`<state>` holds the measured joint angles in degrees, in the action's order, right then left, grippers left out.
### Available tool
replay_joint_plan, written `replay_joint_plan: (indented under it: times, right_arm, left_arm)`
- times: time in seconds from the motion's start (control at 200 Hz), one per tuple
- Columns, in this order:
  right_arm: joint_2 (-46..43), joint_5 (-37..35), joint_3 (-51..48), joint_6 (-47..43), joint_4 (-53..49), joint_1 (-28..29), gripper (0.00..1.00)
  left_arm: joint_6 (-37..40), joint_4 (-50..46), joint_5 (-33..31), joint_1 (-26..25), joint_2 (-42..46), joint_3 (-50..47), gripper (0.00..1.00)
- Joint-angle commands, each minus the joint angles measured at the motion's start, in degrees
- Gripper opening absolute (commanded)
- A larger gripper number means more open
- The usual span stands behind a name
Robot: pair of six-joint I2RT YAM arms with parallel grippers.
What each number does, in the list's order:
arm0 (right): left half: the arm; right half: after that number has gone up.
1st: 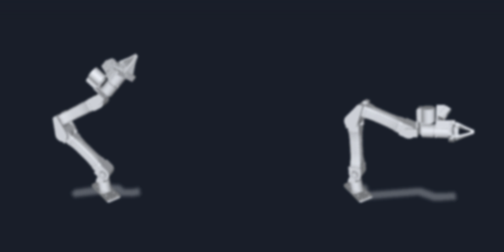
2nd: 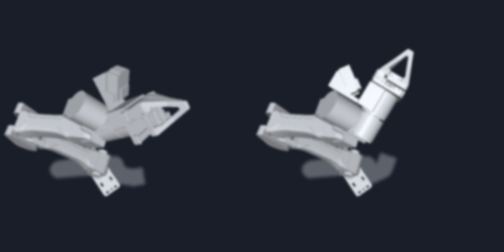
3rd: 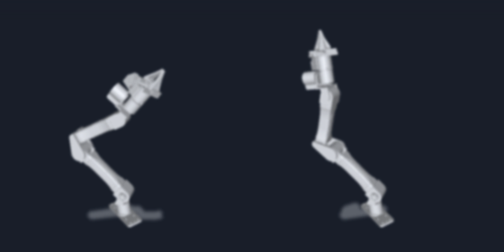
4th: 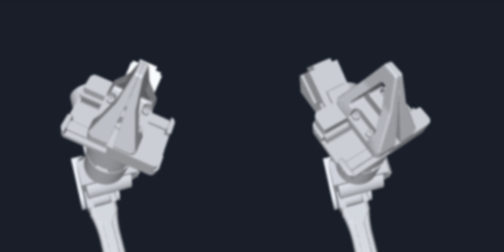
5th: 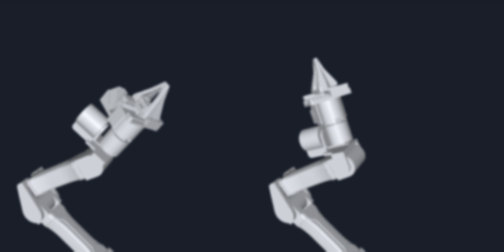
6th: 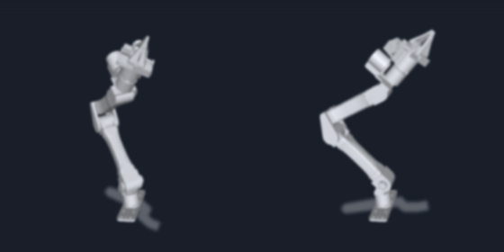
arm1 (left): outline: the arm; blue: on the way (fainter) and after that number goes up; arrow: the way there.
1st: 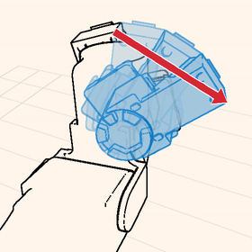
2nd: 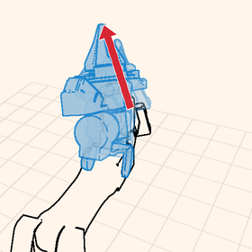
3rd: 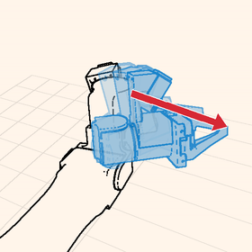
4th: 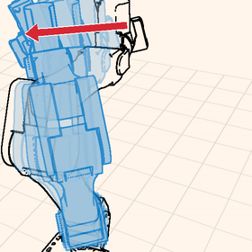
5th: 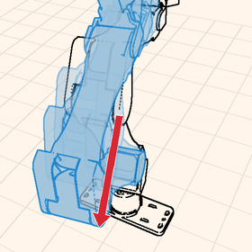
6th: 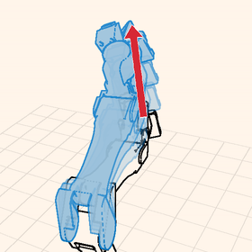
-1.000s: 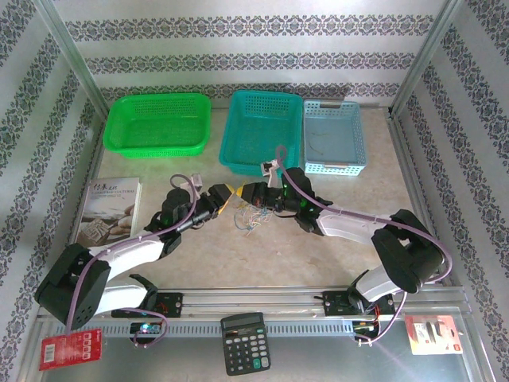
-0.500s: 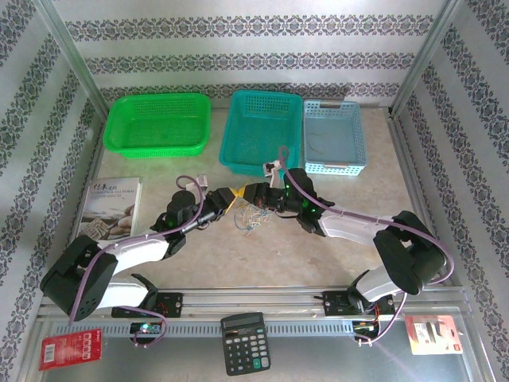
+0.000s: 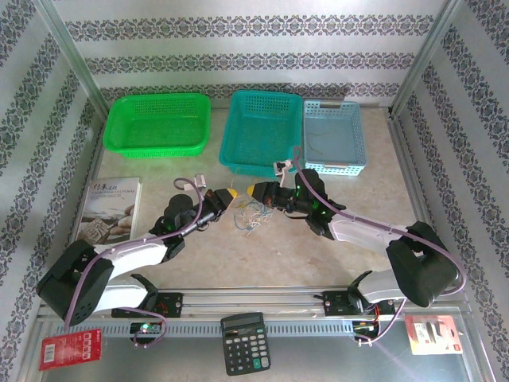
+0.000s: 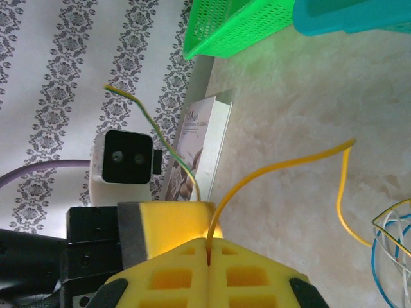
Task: Untangle the cables
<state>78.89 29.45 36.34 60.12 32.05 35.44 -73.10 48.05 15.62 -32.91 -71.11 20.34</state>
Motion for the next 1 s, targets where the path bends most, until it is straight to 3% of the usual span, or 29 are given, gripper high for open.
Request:
replay_joint_plan:
  times: [0.0, 0.21, 0.42, 0.56, 0.769, 0.994]
  right_arm:
    - [-2.08, -2.32, -0.48, 0.31, 3.14, -1.21, 0.0]
    - [-2.15, -5.14, -0.57, 0.7, 4.57, -1.34, 0.05]
    - [-2.48, -4.8, -1.29, 0.83, 4.47, -1.67, 0.38]
    - [-5.68, -5.22, -4.47, -0.36, 2.01, -2.85, 0.42]
    - [-14.69, -7.46, -2.78, -8.02, -11.36, -4.08, 0.45]
    - [-17.46, -8.24, 9.01, -19.36, -26.34, -3.72, 0.62]
  left_arm:
    - [3.87, -1.47, -3.79, -0.15, 2.74, -0.69, 0.0]
    - [5.7, -1.1, -3.82, -0.4, 5.47, 0.4, 0.0]
    - [9.1, -1.18, -4.68, -0.49, 6.89, 1.9, 0.0]
    - [13.16, -5.43, -4.54, -0.52, 7.98, 3.68, 0.0]
    - [20.99, -14.75, -4.02, -0.59, 10.46, 6.56, 0.0]
    - [28.22, -22.64, -2.77, -1.18, 11.55, 9.83, 0.0]
